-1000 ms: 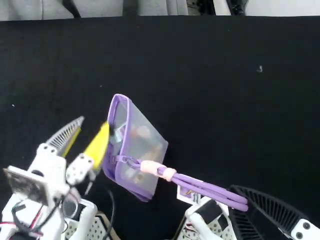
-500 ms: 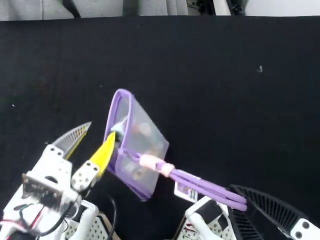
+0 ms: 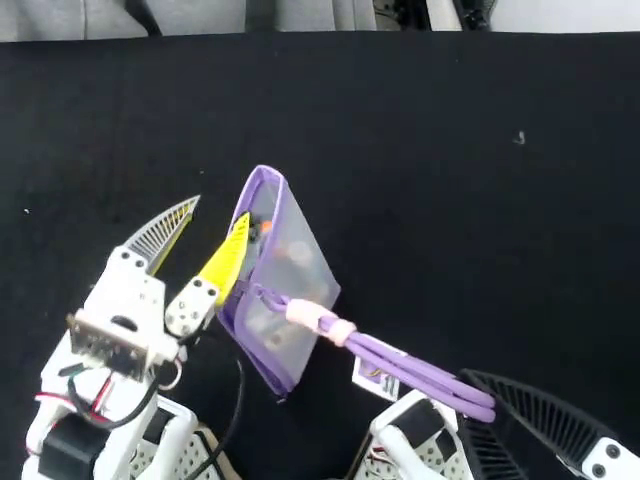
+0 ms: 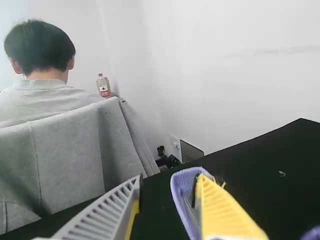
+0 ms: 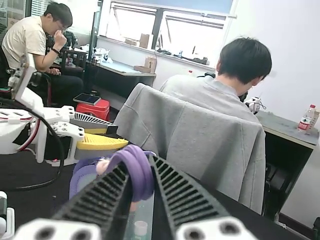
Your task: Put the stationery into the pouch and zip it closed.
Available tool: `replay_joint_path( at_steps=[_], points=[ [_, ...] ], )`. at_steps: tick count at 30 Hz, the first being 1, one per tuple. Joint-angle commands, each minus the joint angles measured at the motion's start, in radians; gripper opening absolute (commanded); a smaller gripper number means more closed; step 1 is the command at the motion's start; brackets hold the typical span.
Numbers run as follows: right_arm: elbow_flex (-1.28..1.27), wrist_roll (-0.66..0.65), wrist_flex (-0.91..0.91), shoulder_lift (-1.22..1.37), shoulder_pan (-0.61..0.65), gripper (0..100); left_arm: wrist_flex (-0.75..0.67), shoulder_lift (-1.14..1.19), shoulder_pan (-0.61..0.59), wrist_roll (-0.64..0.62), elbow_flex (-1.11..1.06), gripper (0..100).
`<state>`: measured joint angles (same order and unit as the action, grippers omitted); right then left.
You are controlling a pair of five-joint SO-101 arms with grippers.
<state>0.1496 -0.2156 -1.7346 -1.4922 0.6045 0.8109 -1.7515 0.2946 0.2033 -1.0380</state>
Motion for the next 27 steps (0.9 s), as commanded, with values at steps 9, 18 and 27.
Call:
replay_joint_path(
  at_steps=[9,18,27],
  points=[
    [-0.010,-0.008,-0.026,-0.028,-0.018,1.1,0.055,0.517,-0.090,0.009,0.484,18],
    [-0.010,-0.008,-0.026,-0.030,-0.018,1.1,0.690,0.511,0.035,0.140,0.917,18],
    [-0.010,-0.008,-0.026,-0.036,-0.018,1.1,0.933,0.718,0.064,0.207,0.940,18]
  ],
)
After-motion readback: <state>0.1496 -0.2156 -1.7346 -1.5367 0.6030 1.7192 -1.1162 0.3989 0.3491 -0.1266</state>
